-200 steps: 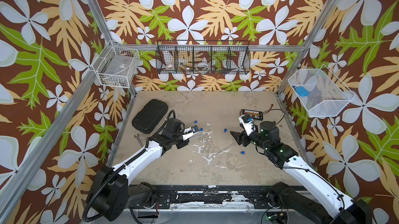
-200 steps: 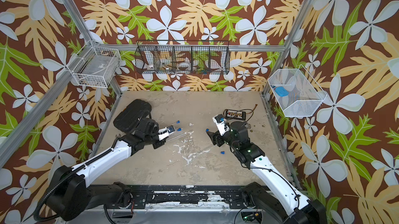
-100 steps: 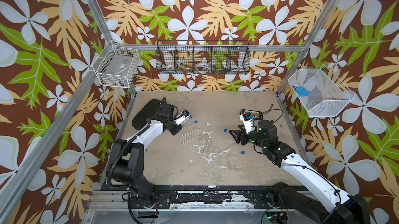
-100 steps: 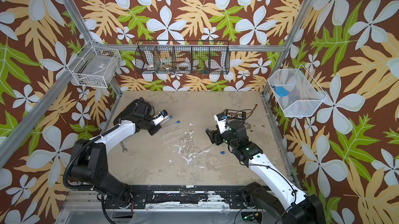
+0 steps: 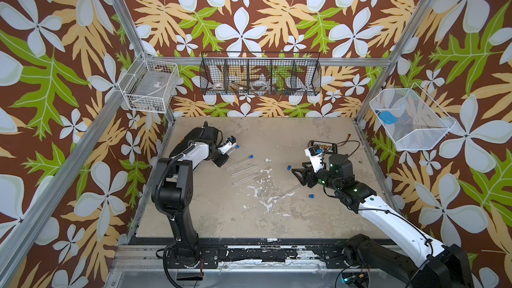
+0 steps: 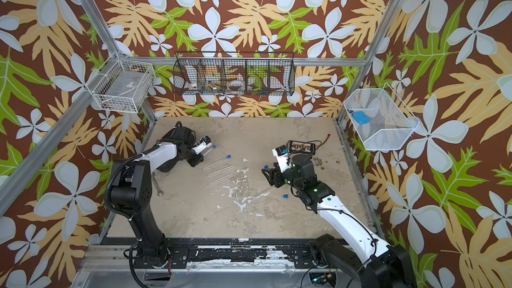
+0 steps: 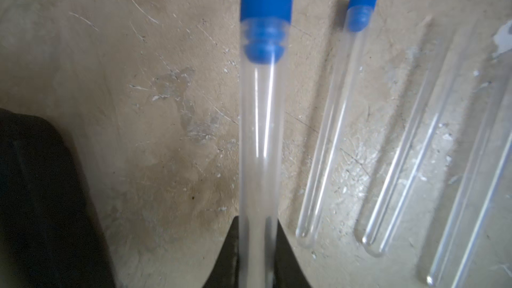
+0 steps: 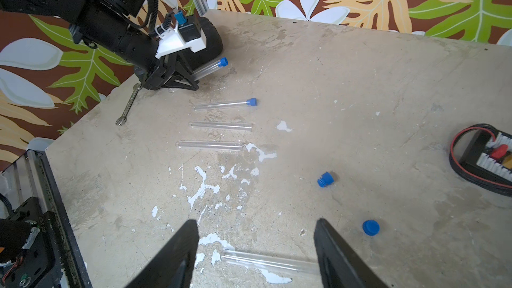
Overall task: Insert stoppers into test tubes
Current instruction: Place the test tube at the center of the board.
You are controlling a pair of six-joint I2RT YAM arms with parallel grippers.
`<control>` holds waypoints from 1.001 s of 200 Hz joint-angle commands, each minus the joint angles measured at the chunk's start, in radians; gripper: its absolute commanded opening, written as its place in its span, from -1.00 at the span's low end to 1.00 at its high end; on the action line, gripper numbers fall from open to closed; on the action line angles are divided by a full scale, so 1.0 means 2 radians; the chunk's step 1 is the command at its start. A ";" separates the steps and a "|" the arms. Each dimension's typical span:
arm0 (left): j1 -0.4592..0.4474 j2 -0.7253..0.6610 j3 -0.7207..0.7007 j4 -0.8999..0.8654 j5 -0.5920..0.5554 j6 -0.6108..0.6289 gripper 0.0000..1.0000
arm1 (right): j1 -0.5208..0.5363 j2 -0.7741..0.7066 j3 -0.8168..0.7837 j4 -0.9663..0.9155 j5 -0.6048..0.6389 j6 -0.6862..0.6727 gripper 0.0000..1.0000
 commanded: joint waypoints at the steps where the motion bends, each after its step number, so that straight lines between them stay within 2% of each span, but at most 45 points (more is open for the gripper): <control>1: 0.001 0.022 0.015 -0.025 0.013 -0.009 -0.99 | 0.000 0.001 0.002 0.010 -0.004 0.002 0.37; 61: 0.001 0.065 0.043 -0.041 0.014 -0.025 -0.86 | 0.001 -0.004 -0.008 0.013 0.002 0.000 0.40; 90: 0.000 0.073 0.044 -0.043 0.013 -0.029 -0.69 | 0.000 -0.007 -0.009 0.013 0.004 -0.003 0.41; 200: 0.001 0.062 0.042 -0.037 0.007 -0.029 -0.38 | 0.001 -0.009 -0.011 0.008 -0.001 -0.008 0.40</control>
